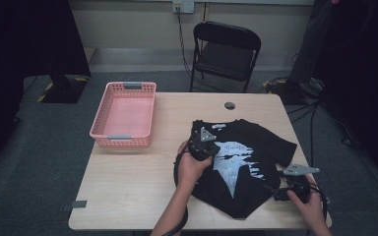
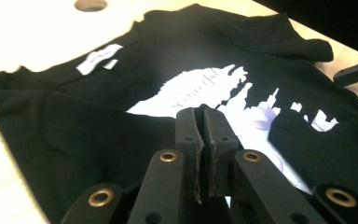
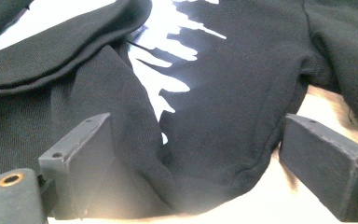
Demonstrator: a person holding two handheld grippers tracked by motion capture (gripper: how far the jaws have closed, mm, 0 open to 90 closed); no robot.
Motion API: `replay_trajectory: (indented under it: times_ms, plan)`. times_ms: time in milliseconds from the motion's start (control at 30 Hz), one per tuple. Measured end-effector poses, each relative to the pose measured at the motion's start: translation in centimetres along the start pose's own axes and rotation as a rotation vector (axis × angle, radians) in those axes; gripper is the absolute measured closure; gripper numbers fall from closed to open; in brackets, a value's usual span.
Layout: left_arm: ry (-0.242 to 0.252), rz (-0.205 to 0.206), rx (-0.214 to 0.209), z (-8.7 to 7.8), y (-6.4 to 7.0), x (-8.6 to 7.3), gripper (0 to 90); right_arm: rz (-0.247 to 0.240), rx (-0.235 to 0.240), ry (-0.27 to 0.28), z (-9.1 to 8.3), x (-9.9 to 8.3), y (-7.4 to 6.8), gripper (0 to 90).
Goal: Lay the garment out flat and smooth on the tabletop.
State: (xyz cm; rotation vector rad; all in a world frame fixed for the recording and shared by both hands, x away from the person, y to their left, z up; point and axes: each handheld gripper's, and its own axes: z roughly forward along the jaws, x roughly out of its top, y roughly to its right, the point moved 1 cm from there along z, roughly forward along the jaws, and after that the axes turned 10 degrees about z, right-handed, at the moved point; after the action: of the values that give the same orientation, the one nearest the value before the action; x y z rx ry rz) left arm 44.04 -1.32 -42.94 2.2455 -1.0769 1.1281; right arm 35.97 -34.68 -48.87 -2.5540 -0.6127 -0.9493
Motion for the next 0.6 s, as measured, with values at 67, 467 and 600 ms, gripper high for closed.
replay_trajectory:
  times_ms: [67,467,600]
  plan:
    - [0.004,-0.006,0.009,-0.6,-0.4,0.0,85.9,0.0,0.0,0.0,0.0,0.0,0.0,9.5]
    - [0.048,-0.047,0.04,-2.9,-2.1,-0.2,85.8,0.0,-0.001,0.0,0.0,0.0,0.0,9.5]
    - [0.059,-0.055,0.049,-3.4,-2.5,-0.4,85.8,0.0,-0.001,0.0,0.0,0.0,0.0,9.5]
